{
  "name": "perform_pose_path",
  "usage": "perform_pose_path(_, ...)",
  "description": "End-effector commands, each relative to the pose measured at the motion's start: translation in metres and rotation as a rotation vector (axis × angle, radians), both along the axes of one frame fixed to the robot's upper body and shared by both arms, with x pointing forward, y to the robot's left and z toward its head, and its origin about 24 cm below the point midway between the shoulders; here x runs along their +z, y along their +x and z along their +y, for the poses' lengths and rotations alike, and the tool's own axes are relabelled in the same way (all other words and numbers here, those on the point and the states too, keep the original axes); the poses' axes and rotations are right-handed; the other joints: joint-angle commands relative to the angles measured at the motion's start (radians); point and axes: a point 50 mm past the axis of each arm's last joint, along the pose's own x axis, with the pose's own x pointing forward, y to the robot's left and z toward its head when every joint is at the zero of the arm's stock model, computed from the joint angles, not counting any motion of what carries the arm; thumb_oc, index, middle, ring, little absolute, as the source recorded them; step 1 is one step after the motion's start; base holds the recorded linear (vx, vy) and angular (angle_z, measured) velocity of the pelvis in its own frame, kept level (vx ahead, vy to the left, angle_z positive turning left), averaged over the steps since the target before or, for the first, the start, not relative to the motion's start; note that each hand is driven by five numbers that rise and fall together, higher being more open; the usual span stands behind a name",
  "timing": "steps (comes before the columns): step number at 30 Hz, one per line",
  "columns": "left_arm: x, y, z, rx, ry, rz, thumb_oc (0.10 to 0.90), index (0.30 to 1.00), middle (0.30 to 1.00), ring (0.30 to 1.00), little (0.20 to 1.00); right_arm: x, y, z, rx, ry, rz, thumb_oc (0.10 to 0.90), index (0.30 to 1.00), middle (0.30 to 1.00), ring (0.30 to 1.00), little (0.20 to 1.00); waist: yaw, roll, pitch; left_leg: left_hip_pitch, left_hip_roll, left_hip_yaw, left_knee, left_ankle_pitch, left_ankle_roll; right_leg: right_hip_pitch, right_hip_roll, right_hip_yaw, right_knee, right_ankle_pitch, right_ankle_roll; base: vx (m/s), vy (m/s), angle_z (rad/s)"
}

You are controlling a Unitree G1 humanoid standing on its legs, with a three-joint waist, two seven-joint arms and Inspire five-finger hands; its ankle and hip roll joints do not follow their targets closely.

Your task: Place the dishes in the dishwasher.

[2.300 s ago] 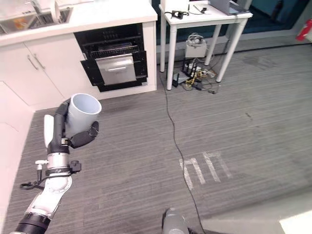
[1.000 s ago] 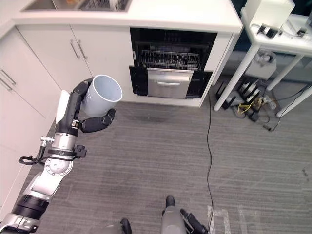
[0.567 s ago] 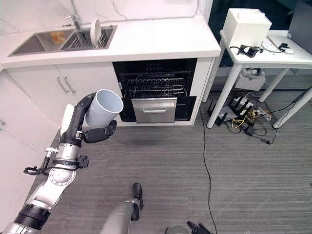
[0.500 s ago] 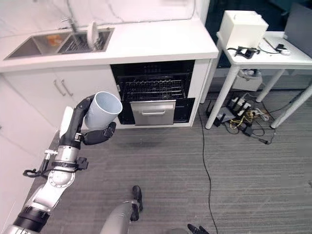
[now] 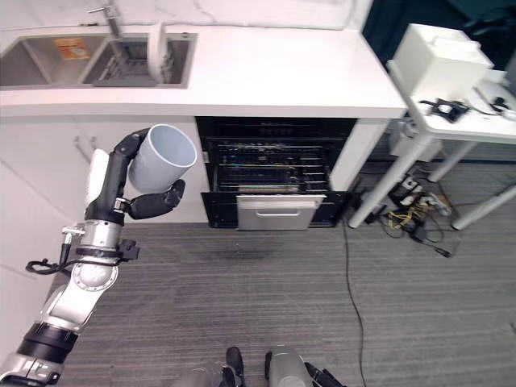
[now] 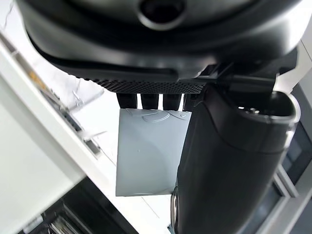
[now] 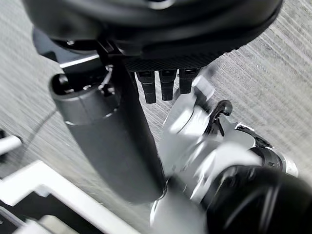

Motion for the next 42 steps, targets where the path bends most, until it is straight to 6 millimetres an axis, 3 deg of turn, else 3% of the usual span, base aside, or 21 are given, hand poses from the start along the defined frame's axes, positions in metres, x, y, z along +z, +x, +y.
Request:
perform_pose_path(1,0.049,-0.01,-0.018,-0.064,0.045,-0.282,0.4,0.3,0.3,0.3,0.3,0.0,-0.008,-0.005,0.013,-0.003,0.017,0.8,0.9,0.9,0.9,0.9,-0.025,0.001,-0.051,0.022,0.106,0.016,0.027,-0.138,-0.108,0.068,-0.024,0.015,0.082,0.046,0.067,0.12,-0.222,0.43)
perform_pose_path(10,0.06,-0.016,-0.005,-0.034,0.078,-0.28,0.4,0.3,0.3,0.3,0.3,0.006,0.0,-0.019,0.006,-0.032,-0.012,0.8,0.9,0.9,0.9,0.9,-0.013,-0.002,-0.105,0.03,0.149,0.049,0.027,-0.15,-0.146,0.101,-0.033,-0.003,0.082,-0.02,0.053,0.09,-0.139,0.17)
perform_pose_path(16,0.063,-0.014,0.0,-0.014,0.082,-0.278,0.4,0.3,0.3,0.3,0.3,0.004,-0.009,-0.018,0.043,-0.02,0.012,0.8,0.9,0.9,0.9,0.9,-0.022,0.002,-0.111,0.057,0.163,0.062,0.027,-0.147,-0.152,0.117,-0.013,0.0,0.082,-0.041,0.026,0.06,-0.118,-0.05)
perform_pose_path(19,0.063,-0.013,0.001,-0.001,0.073,-0.283,0.4,0.3,0.3,0.3,0.3,0.004,-0.01,-0.019,0.063,-0.025,0.019,0.8,0.9,0.9,0.9,0.9,-0.024,-0.009,-0.11,0.087,0.152,0.08,0.027,-0.141,-0.149,0.125,-0.014,0.004,0.082,-0.047,0.013,0.07,-0.123,-0.04)
perform_pose_path(23,0.064,-0.014,0.001,-0.008,0.065,-0.283,0.4,0.3,0.3,0.3,0.3,0.006,-0.012,-0.024,0.079,-0.048,0.01,0.8,0.9,0.9,0.9,0.9,-0.015,-0.041,-0.092,0.091,0.124,0.116,0.068,-0.063,-0.147,0.147,-0.026,0.02,0.082,-0.044,-0.012,0.07,-0.112,-0.04)
perform_pose_path(24,0.065,-0.013,0.0,-0.016,0.067,-0.278,0.4,0.3,0.3,0.3,0.3,0.006,-0.012,-0.026,0.071,-0.053,0.008,0.8,0.9,0.9,0.9,0.9,-0.014,-0.037,-0.085,0.067,0.114,0.117,0.075,-0.058,-0.146,0.152,-0.017,0.021,0.082,-0.043,-0.015,0.09,0.012,-0.04)
perform_pose_path(25,0.065,-0.012,-0.001,-0.031,0.071,-0.269,0.4,0.3,0.3,0.3,0.3,0.006,-0.01,-0.027,0.075,-0.059,0.014,0.8,0.9,0.9,0.9,0.9,-0.01,-0.015,-0.074,0.042,0.075,0.113,0.027,-0.087,-0.132,0.157,0.009,0.023,0.082,-0.045,-0.011,0.09,0.071,0.08)
perform_pose_path(27,0.064,-0.012,-0.002,-0.043,0.071,-0.262,0.4,0.3,0.3,0.3,0.3,0.006,-0.009,-0.027,0.082,-0.068,0.022,0.8,0.9,0.9,0.9,0.9,-0.008,0.004,-0.064,-0.002,0.072,0.115,0.027,-0.082,-0.135,0.168,0.035,0.017,0.082,-0.053,-0.011,0.11,0.087,0.16)
perform_pose_path(29,0.054,-0.015,-0.005,-0.053,0.089,-0.247,0.4,0.3,0.3,0.3,0.3,0.006,-0.007,-0.028,0.054,-0.073,0.038,0.8,0.9,0.9,0.9,0.9,0.013,-0.001,-0.054,-0.058,0.055,0.111,0.027,-0.062,-0.12,0.217,0.065,0.025,0.082,-0.087,-0.019,0.26,0.147,0.14)
perform_pose_path(32,0.054,-0.017,-0.006,-0.064,0.11,-0.255,0.4,0.3,0.3,0.3,0.3,0.004,-0.007,-0.023,0.077,-0.055,0.041,0.8,0.9,0.9,0.9,0.9,0.019,0.007,-0.065,-0.06,0.076,0.144,0.027,-0.078,-0.104,0.247,0.088,-0.015,0.082,-0.113,-0.025,0.18,0.066,-0.26)
perform_pose_path(34,0.058,-0.016,-0.005,-0.063,0.148,-0.26,0.4,0.3,0.3,0.3,0.3,0.002,-0.006,-0.015,0.163,-0.059,0.05,0.8,0.9,0.9,0.9,0.9,0.019,0.021,-0.06,-0.037,0.1,0.147,0.027,-0.098,-0.087,0.241,0.115,-0.072,0.119,-0.076,-0.015,0.17,-0.054,-0.38)
perform_pose_path(35,0.061,-0.014,-0.005,-0.069,0.164,-0.267,0.4,0.3,0.3,0.3,0.3,0.001,-0.004,-0.009,0.17,-0.053,0.039,0.8,0.9,0.9,0.9,0.9,0.02,0.022,-0.046,-0.019,0.113,0.146,0.027,-0.113,-0.082,0.17,0.084,-0.109,0.223,-0.062,0.003,0.14,-0.133,-0.33)
perform_pose_path(38,0.064,-0.012,-0.008,-0.073,0.195,-0.273,0.4,0.3,0.3,0.3,0.3,0.001,-0.002,-0.008,0.17,-0.049,0.022,0.8,0.9,0.9,0.9,0.9,0.011,0.026,-0.029,0.015,0.137,0.124,0.027,-0.123,-0.103,0.157,0.022,-0.126,0.137,-0.03,0.024,0.13,-0.186,-0.28)
perform_pose_path(40,0.063,-0.011,-0.009,-0.069,0.206,-0.274,0.4,0.3,0.3,0.3,0.3,0.001,-0.003,-0.008,0.177,-0.052,0.026,0.8,0.9,0.9,0.9,0.9,0.001,0.026,-0.026,0.024,0.142,0.112,0.027,-0.128,-0.107,0.152,-0.011,-0.1,0.09,0.013,0.051,0.1,-0.22,-0.05)
perform_pose_path(41,0.063,-0.009,-0.011,-0.062,0.214,-0.273,0.4,0.3,0.3,0.3,0.3,0.0,-0.006,-0.007,0.183,-0.052,0.033,0.8,0.9,0.9,0.9,0.9,-0.012,0.012,-0.028,0.032,0.141,0.102,0.027,-0.133,-0.114,0.108,-0.084,-0.037,0.082,0.066,0.092,0.12,-0.365,0.07)
perform_pose_path(42,0.063,-0.008,-0.01,-0.054,0.216,-0.27,0.4,0.3,0.3,0.3,0.3,0.0,-0.007,-0.007,0.19,-0.051,0.04,0.8,0.9,0.9,0.9,0.9,-0.017,0.005,-0.036,0.04,0.146,0.101,0.027,-0.14,-0.118,0.083,-0.12,-0.001,0.082,0.092,0.111,0.13,-0.404,0.21)
